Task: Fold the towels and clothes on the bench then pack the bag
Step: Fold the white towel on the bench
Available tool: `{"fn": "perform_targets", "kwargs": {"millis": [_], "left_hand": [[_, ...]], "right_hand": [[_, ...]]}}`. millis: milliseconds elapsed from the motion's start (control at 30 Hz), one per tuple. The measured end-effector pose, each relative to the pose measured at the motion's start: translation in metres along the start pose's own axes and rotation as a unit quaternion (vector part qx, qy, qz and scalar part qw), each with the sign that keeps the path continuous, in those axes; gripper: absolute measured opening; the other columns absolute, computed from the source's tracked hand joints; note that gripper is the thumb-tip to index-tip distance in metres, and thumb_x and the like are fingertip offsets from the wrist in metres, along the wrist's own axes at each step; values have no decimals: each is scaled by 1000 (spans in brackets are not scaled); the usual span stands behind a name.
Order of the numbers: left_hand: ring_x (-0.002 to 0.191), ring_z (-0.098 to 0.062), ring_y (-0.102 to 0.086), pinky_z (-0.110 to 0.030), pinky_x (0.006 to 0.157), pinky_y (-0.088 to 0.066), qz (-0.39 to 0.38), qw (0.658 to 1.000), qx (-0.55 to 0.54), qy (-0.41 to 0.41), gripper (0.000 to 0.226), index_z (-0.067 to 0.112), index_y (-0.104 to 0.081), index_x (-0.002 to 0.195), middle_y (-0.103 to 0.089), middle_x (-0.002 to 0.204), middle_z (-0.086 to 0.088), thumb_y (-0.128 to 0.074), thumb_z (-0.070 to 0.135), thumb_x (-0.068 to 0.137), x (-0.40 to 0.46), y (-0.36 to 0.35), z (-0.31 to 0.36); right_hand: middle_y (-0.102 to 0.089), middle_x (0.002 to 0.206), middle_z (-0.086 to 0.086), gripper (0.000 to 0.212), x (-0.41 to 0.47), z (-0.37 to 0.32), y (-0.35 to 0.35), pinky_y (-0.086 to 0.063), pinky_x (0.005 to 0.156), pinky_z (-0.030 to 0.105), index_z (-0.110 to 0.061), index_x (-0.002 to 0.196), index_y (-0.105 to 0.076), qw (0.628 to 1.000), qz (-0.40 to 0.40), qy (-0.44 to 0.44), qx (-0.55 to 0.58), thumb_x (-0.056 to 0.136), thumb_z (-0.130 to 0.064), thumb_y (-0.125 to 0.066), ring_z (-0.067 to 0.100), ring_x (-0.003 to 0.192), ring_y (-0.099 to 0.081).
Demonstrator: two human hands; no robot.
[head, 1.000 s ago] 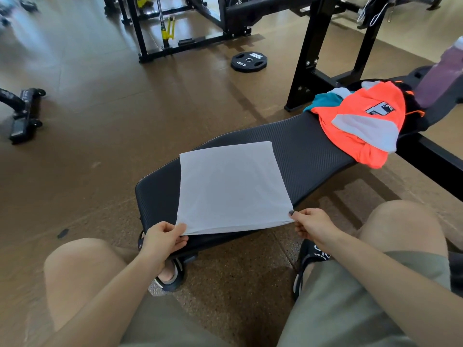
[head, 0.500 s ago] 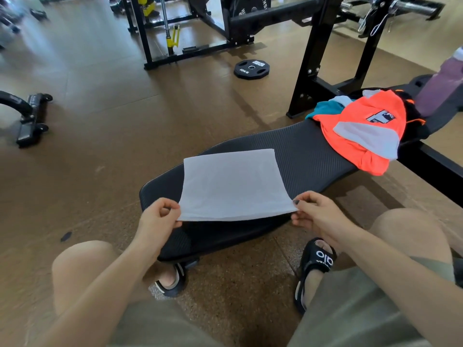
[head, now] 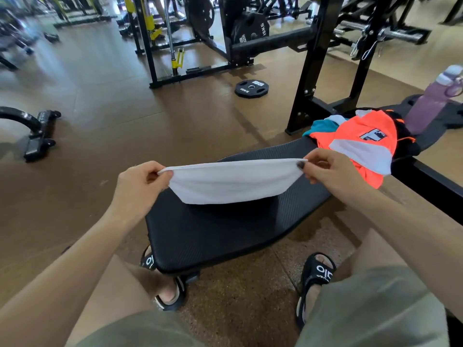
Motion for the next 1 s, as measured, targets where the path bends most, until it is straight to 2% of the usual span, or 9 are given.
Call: {"fn": "perform_targets", "kwargs": {"millis": [133, 267, 400, 500, 667, 767, 867, 933, 1000], "left_hand": [[73, -7, -61, -6, 62, -37, -10, 999, 14, -33, 23, 23, -66, 76, -70, 72, 5, -62, 27, 98, 1, 7, 9], [68, -8, -61, -8, 64, -39, 2, 998, -8, -56, 22, 18, -65, 81, -66, 70, 2, -60, 27, 100, 1, 22, 19], [71, -17, -63, -20, 69, -44, -7, 998, 16, -61, 26, 21, -62, 77, -66, 69, 3, -56, 29, 102, 8, 23, 20], [71, -21, -62, -14, 63, -41, -18, 998, 24, -47, 30, 21, -61, 74, -66, 68, 3, -55, 29, 102, 11, 15, 18], [69, -9, -64, -5, 63, -42, -15, 999, -22, -46, 16, 24, -66, 90, -68, 73, 2, -55, 24, 102, 16, 20, 22], [70, -5, -66, -12, 70, -45, -15, 999, 1, -52, 15, 24, -65, 93, -70, 74, 3, -54, 21, 102, 30, 20, 23], [71, -6, -68, -22, 77, -49, 17, 999, 16, -48, 14, 20, -63, 91, -71, 75, 2, -54, 19, 102, 55, 20, 27], [73, -10, -68, -28, 80, -53, 50, 997, 16, -48, 13, 17, -61, 91, -70, 77, 1, -54, 20, 103, 72, 24, 33], [70, -8, -65, -26, 73, -52, 93, 994, -5, -63, 12, 17, -62, 96, -69, 80, 0, -54, 23, 103, 81, 34, 38]], "right_hand": [[-62, 61, 11, 20, 6, -11, 5, -45, 50, 25, -2, 95, -59, 999, 6, -10, 32, 101, -21, -61, 20, 50, -52], [-63, 62, 7, 13, 10, -25, 13, -50, 48, 31, -12, 91, -58, 994, 14, -15, 109, 103, -18, -58, 27, 54, -59], [-67, 65, 4, 12, 18, -32, 18, -57, 58, 40, -18, 91, -61, 999, 31, 1, 23, 102, -23, -59, 34, 57, -66], [-70, 69, 9, 11, 21, -31, 16, -59, 59, 39, -15, 95, -61, 999, 41, -4, -35, 102, -23, -59, 29, 57, -68], [-71, 77, 12, 12, 26, -35, 18, -61, 63, 37, -11, 99, -59, 999, 46, -4, -28, 103, -22, -58, 25, 61, -72], [-65, 84, 14, 8, 46, -35, 14, -64, 70, 45, -10, 105, -60, 999, 30, -9, -9, 104, -17, -56, 30, 67, -75], [-63, 85, 9, 13, 79, -41, 7, -63, 77, 52, -10, 107, -61, 999, 29, -13, 4, 104, -7, -48, 33, 73, -76], [-65, 90, 10, 20, 100, -52, 7, -62, 80, 52, -19, 99, -60, 999, 47, 1, 21, 104, -5, -46, 33, 79, -76], [-65, 98, 11, 25, 114, -62, 10, -62, 84, 47, -27, 94, -57, 996, 78, 22, 47, 103, -6, -46, 28, 87, -76]]}}
Point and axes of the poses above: each hand's wrist, its own x-axis towards the middle knuckle, its own y-axis out of the back of the hand, z = x × y, the point moved 5 cm from there along x, towards the middle knuckle
